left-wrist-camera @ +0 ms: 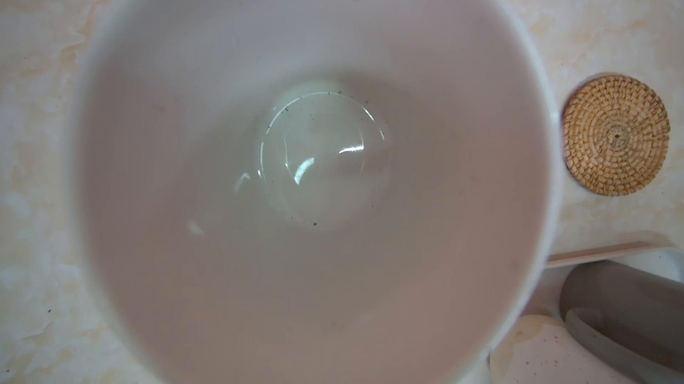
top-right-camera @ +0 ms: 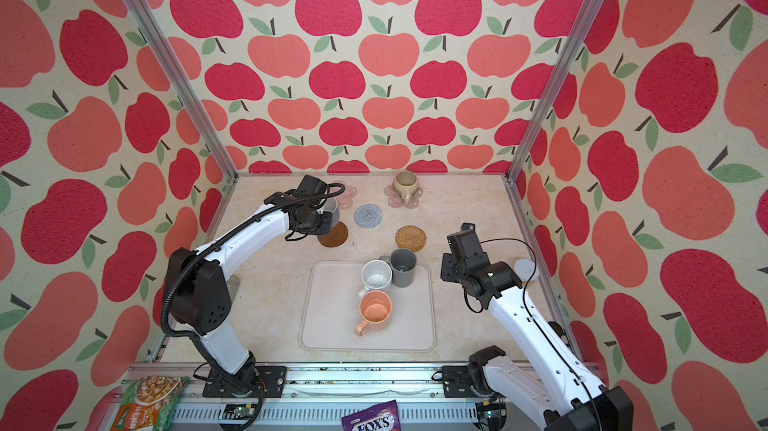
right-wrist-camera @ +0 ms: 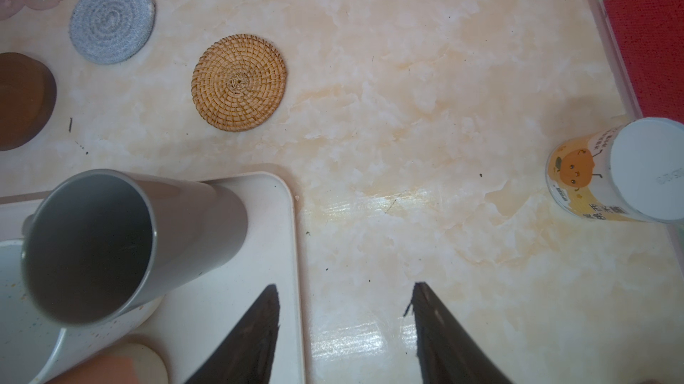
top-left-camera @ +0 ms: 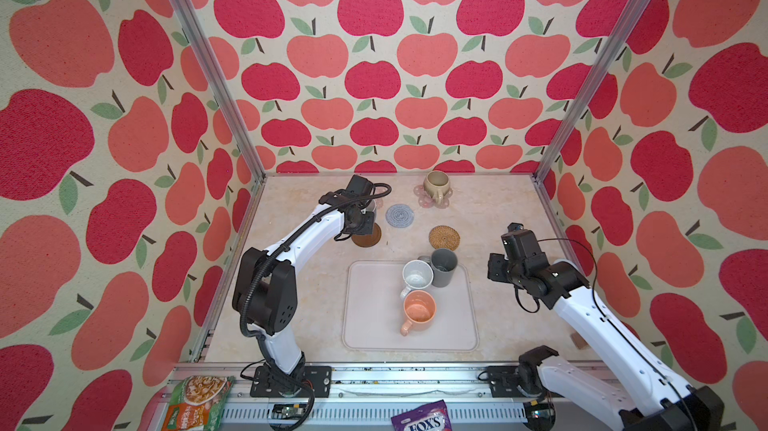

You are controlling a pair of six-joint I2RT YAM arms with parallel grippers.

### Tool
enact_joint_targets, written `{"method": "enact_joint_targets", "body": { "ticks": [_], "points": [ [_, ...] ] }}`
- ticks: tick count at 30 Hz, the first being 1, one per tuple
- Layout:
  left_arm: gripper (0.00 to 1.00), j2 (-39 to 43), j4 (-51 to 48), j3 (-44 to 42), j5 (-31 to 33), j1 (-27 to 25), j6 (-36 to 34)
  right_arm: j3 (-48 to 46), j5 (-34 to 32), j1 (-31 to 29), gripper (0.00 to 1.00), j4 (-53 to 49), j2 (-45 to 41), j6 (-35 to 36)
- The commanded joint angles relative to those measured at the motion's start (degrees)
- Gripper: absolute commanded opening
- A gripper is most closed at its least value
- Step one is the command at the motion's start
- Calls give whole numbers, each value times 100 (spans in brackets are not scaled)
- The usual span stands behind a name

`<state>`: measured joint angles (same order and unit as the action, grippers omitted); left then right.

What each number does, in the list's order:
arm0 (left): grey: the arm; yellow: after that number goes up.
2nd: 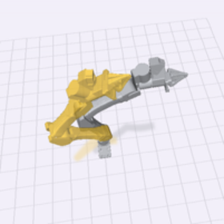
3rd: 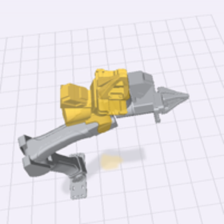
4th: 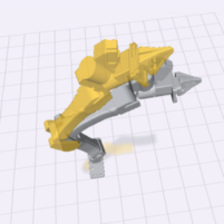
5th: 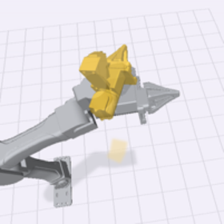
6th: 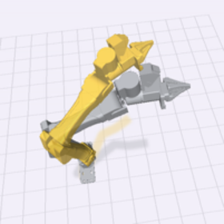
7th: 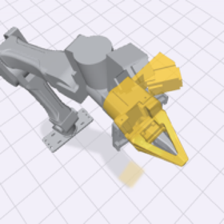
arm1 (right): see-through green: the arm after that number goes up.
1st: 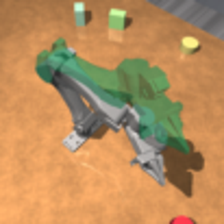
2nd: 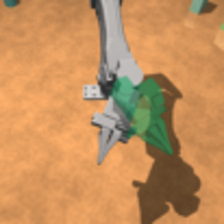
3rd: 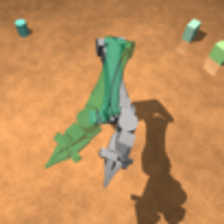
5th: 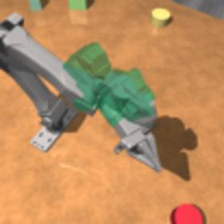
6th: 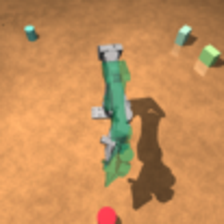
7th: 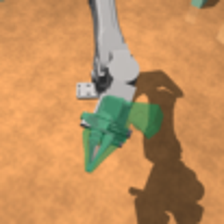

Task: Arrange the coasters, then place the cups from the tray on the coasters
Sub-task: 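Carry the pink mug toward the empty flower coaster while the right gripper moves back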

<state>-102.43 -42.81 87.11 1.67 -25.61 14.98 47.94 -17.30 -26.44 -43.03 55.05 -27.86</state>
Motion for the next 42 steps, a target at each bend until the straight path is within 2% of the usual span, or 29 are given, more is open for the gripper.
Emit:
{"method": "enact_joint_targets", "body": {
  "ticks": [1, 19, 29, 42],
  "points": [
    [0, -294, 101, 656, -65, 123, -282, 172, -52, 9, 60, -136, 8, -150],
    [0, -1967, -608, 2870, -211, 657, -356, 624, -255, 34, 61, 248, 472, 342],
    [0, -3212, -1442, 4911, -169, 741, -338, 997, -207, 139, 61, 221, 913, 614],
    [0, -3450, -1431, 5279, -117, 934, -435, 1753, 251, 457, 62, 521, 1880, 949]
  ]
}}
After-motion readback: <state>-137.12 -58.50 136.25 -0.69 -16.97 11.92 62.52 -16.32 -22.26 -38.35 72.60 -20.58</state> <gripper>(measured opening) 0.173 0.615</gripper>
